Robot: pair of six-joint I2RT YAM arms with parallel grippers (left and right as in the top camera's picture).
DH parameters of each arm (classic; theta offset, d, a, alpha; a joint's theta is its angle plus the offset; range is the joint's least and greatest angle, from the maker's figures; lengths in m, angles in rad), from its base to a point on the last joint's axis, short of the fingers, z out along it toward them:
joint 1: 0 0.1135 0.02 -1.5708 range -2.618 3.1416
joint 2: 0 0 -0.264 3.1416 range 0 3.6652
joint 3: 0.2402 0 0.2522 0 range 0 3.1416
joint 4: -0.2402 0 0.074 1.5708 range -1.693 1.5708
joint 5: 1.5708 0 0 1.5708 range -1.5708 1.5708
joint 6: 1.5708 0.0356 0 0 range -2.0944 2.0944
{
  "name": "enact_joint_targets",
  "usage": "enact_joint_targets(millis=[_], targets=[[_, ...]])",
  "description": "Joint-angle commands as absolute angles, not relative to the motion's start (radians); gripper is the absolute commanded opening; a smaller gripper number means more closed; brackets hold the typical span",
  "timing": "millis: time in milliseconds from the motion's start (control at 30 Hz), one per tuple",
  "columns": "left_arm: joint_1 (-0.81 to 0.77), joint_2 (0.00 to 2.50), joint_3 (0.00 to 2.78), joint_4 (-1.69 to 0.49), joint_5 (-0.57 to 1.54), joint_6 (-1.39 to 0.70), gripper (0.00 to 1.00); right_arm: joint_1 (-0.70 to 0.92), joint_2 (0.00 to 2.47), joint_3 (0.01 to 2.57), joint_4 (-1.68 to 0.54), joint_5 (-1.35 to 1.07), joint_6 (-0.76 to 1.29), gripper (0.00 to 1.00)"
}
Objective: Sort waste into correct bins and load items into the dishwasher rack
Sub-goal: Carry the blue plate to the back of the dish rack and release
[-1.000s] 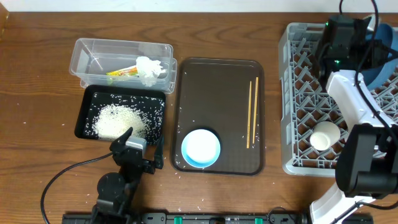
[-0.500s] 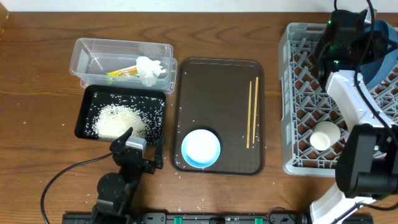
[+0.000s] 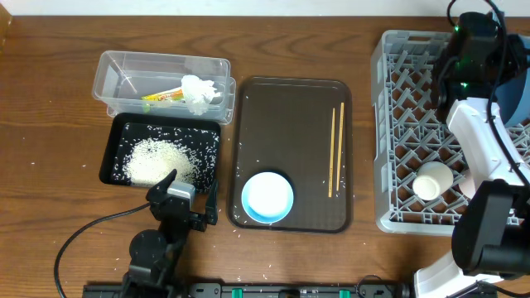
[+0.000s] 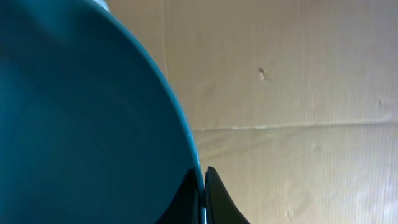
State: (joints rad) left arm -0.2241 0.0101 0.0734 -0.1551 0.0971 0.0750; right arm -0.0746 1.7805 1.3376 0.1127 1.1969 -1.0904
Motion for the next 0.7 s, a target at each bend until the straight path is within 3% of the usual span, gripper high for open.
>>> enact_joint_targets(millis=[0, 233, 433, 667], targets=[[-0.219, 0.004, 0.048, -0.162, 0.086, 0.07, 0.91, -0.078, 1.782, 1.332, 0.112, 1.162, -1.109, 0.01], [-0.219, 0.004, 0.048, -0.162, 0.086, 0.07, 0.91, -0.079, 1.805, 1.332, 0.118, 1.188, -1.134, 0.01], [-0.219, 0.004, 0.048, -0.162, 0.086, 0.07, 0.9, -0.105, 1.8, 1.332, 0.284, 1.238, -1.251, 0.01], [-0.219, 0.004, 0.048, -0.162, 0.086, 0.07, 0.9, -0.101, 1.798, 1.331, 0.202, 1.201, -1.216, 0.01]])
